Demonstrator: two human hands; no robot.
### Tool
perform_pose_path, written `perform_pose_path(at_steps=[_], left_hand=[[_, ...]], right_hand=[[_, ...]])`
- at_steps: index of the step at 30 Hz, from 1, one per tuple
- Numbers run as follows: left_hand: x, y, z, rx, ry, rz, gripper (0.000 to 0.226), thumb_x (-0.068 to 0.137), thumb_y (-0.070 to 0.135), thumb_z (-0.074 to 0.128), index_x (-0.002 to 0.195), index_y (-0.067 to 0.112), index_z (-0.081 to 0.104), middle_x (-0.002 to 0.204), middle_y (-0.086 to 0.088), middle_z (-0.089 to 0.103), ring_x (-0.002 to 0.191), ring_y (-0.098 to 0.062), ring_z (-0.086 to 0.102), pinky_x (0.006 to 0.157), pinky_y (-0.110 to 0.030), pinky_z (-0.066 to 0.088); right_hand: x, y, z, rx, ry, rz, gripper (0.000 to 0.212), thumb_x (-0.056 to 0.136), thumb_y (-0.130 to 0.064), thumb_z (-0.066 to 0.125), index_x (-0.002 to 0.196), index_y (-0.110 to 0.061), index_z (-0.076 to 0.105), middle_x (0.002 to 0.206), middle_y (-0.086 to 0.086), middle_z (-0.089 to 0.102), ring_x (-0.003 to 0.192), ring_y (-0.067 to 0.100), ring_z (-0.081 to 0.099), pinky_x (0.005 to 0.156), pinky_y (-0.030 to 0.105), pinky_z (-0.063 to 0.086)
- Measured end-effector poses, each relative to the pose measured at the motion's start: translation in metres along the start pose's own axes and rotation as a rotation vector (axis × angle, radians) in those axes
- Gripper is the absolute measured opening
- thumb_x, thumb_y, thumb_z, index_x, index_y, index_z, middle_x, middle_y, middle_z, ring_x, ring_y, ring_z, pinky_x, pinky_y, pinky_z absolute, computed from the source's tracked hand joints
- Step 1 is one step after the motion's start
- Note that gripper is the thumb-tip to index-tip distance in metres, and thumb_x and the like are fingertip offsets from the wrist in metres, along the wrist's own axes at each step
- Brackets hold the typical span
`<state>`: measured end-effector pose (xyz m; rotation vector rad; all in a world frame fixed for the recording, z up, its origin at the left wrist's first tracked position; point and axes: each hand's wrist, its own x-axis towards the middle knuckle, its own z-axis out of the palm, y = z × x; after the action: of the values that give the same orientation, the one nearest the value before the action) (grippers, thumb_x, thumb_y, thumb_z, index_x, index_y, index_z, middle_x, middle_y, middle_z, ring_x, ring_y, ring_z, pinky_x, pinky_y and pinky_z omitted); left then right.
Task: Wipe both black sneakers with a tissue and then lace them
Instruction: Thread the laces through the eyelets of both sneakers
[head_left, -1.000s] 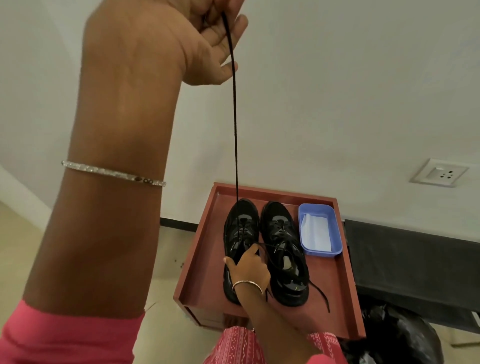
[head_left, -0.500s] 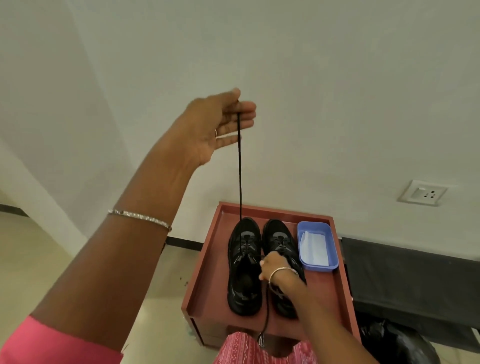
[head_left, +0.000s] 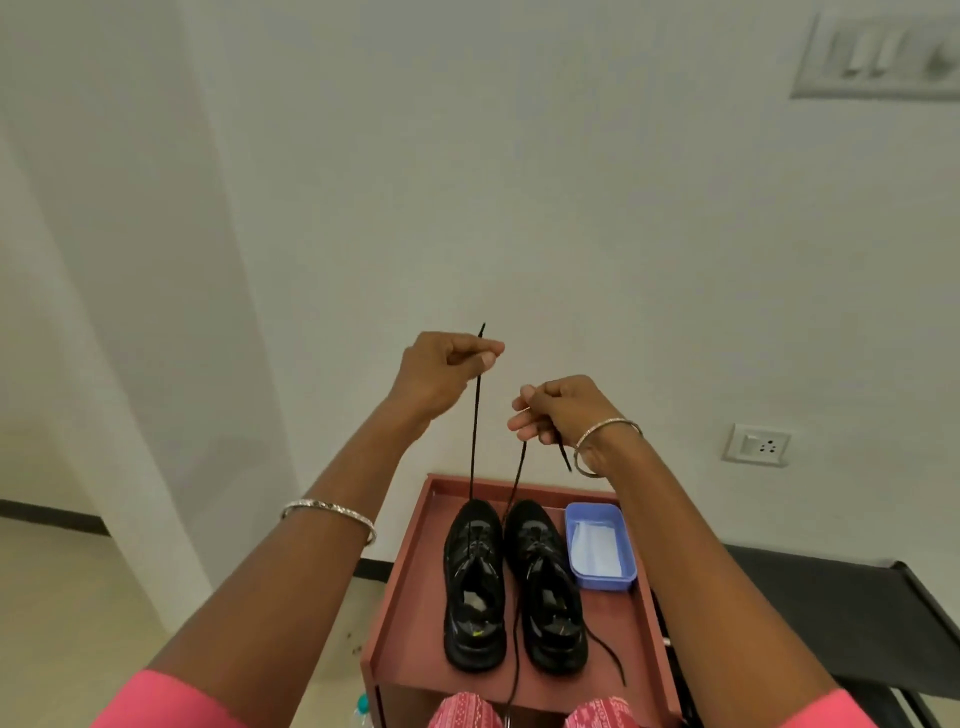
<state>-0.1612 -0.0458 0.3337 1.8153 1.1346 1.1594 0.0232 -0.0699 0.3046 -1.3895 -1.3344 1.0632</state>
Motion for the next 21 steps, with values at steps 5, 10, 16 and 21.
perform_pose_path(at_steps=[5, 10, 16, 21], left_hand=[[-0.012, 0.006, 0.007, 0.102, 0.124, 0.088, 0.017, 0.093, 0.011, 0.067, 0.102, 0.018, 0.079, 0.090, 0.007, 0.076, 0.072, 0.014, 0.063, 0.071, -0.005, 0.047], [-0.018, 0.013, 0.010, 0.114, 0.249, 0.060, 0.028, 0.093, 0.008, 0.066, 0.117, 0.015, 0.052, 0.074, -0.004, 0.072, 0.061, -0.008, 0.059, 0.059, -0.020, 0.044], [-0.016, 0.013, 0.015, 0.023, 0.304, -0.028, 0.012, 0.095, 0.012, 0.064, 0.105, 0.014, 0.057, 0.090, 0.000, 0.078, 0.088, -0.013, 0.073, 0.085, -0.035, 0.056], [-0.015, 0.017, 0.020, -0.137, 0.346, -0.096, 0.006, 0.087, 0.020, 0.076, 0.089, 0.018, 0.071, 0.082, 0.001, 0.077, 0.083, -0.011, 0.074, 0.088, -0.037, 0.057]], right_hand=[[-0.016, -0.036, 0.008, 0.273, 0.009, -0.050, 0.039, 0.108, -0.023, 0.040, 0.104, 0.005, 0.068, 0.093, 0.020, 0.076, 0.079, 0.024, 0.075, 0.064, 0.024, 0.059], [-0.023, -0.055, 0.011, 0.401, 0.024, -0.078, 0.023, 0.097, -0.002, 0.050, 0.108, 0.011, 0.066, 0.096, 0.022, 0.075, 0.093, 0.032, 0.074, 0.085, 0.036, 0.060], [-0.021, -0.044, 0.019, 0.137, 0.183, -0.253, 0.014, 0.095, -0.013, 0.065, 0.099, -0.001, 0.072, 0.081, 0.007, 0.078, 0.078, 0.019, 0.076, 0.070, 0.027, 0.060], [-0.016, -0.039, 0.023, 0.044, 0.330, -0.310, 0.006, 0.084, -0.026, 0.080, 0.087, -0.021, 0.079, 0.080, -0.006, 0.075, 0.074, 0.005, 0.069, 0.068, 0.022, 0.057]])
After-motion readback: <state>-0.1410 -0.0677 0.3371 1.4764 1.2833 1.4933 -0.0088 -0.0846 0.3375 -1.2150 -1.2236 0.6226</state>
